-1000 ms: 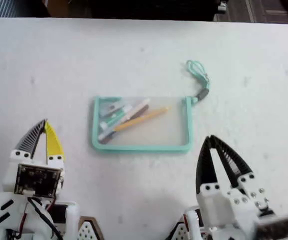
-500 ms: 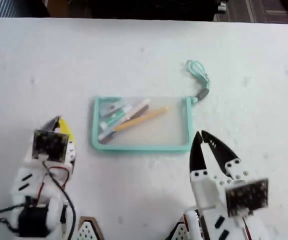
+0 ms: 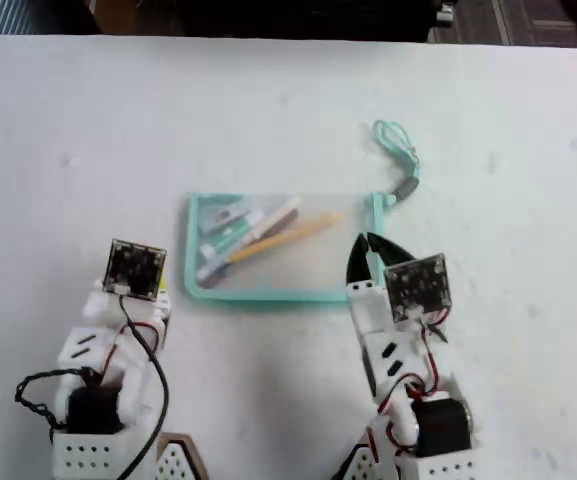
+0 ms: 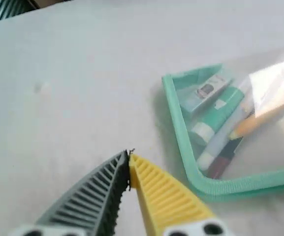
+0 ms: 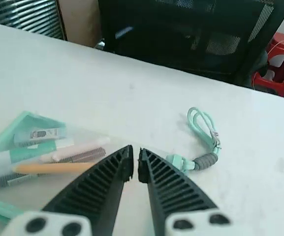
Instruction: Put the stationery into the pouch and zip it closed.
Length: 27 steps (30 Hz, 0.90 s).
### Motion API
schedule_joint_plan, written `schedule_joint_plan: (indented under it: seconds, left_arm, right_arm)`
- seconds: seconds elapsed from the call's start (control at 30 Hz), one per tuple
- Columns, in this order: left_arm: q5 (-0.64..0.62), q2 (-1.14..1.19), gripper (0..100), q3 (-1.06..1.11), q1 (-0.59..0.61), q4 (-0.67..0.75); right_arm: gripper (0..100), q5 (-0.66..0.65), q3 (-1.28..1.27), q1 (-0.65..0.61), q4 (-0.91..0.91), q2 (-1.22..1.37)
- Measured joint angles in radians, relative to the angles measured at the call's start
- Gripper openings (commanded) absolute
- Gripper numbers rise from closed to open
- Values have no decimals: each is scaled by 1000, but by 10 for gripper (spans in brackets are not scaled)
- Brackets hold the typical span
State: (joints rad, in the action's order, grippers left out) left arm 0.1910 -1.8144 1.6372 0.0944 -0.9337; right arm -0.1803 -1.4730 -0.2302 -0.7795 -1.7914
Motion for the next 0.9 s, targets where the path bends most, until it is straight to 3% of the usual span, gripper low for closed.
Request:
schedule_joint_plan:
  seconds: [0.37, 0.7, 0.9]
  left_arm:
    - [-3, 2, 24, 58, 2, -11]
    - [-8, 2, 24, 58, 2, -146]
    - [-8, 2, 24, 58, 2, -164]
  right_arm:
    - [18, -2, -209, 187, 166, -3]
    - [18, -2, -209, 184, 28, -3]
    - [18, -2, -209, 75, -110, -3]
